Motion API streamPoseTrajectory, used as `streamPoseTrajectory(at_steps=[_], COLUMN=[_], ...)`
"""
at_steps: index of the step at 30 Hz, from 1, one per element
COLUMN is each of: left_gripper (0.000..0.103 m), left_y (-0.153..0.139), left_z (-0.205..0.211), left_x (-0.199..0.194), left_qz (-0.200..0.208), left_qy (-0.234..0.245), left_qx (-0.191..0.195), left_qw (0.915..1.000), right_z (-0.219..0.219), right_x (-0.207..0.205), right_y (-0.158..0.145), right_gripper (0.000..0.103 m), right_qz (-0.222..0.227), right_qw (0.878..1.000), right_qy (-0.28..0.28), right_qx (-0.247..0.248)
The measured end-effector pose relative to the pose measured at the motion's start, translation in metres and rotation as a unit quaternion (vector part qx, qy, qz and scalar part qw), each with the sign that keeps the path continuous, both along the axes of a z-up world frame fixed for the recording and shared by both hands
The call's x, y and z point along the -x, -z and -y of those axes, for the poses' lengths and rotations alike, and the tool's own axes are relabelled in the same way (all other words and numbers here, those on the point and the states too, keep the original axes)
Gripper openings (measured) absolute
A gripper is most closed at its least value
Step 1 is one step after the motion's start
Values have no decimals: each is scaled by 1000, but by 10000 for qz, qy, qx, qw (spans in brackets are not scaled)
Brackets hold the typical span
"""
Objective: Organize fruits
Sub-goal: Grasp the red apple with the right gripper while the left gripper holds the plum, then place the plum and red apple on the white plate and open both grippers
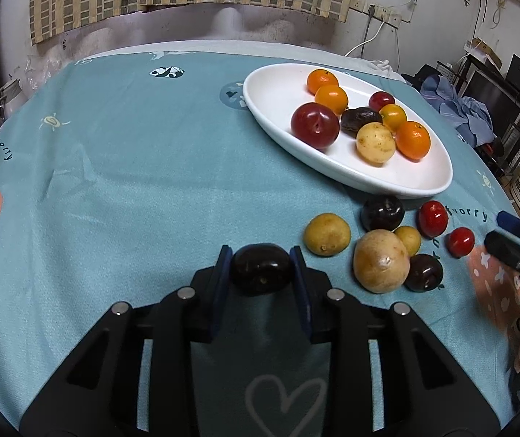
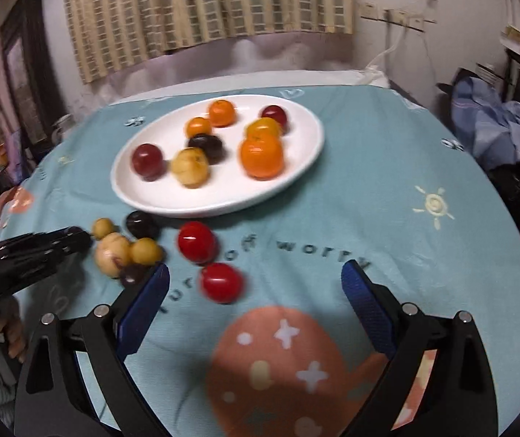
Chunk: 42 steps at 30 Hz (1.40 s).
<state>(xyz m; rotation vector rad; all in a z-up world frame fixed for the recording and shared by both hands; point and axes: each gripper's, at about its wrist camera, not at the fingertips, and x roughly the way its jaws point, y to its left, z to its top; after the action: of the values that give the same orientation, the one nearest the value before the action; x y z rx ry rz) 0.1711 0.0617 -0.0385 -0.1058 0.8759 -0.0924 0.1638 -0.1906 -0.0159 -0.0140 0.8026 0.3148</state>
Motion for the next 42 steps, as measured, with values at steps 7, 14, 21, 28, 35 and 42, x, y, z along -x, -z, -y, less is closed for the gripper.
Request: streamPoseTrajectory(at_steps=[7, 14, 21, 28, 35, 42], left_gripper=[34, 34, 34, 34, 33, 32], left_y=[0, 0, 2, 2, -1, -7], left_z=[0, 0, 3, 3, 1, 1], left_x=[0, 0, 0, 0, 3, 9], left_qz=[-2, -3, -6, -19, 70, 218], left_qy=[2, 3, 15, 27, 40, 33], left_qx=[-7, -16, -70, -43, 36, 36], left_qw=[10000, 10000, 10000, 10000, 10000, 9998], right_z=[-17, -23, -23, -24, -24, -18], right_x=[-1, -1, -15, -18, -21, -15], right_y=[16, 17, 20, 21, 20, 14], right_gripper=[54, 42, 29, 29, 28, 28], right_qz=[-253, -240, -462, -530, -518, -416], right_qw=[9988, 9986, 9974, 9968, 9967, 9969], right_qy=[-340, -464, -523, -495, -486, -456], right_qx=[235, 106, -197, -328, -387, -488])
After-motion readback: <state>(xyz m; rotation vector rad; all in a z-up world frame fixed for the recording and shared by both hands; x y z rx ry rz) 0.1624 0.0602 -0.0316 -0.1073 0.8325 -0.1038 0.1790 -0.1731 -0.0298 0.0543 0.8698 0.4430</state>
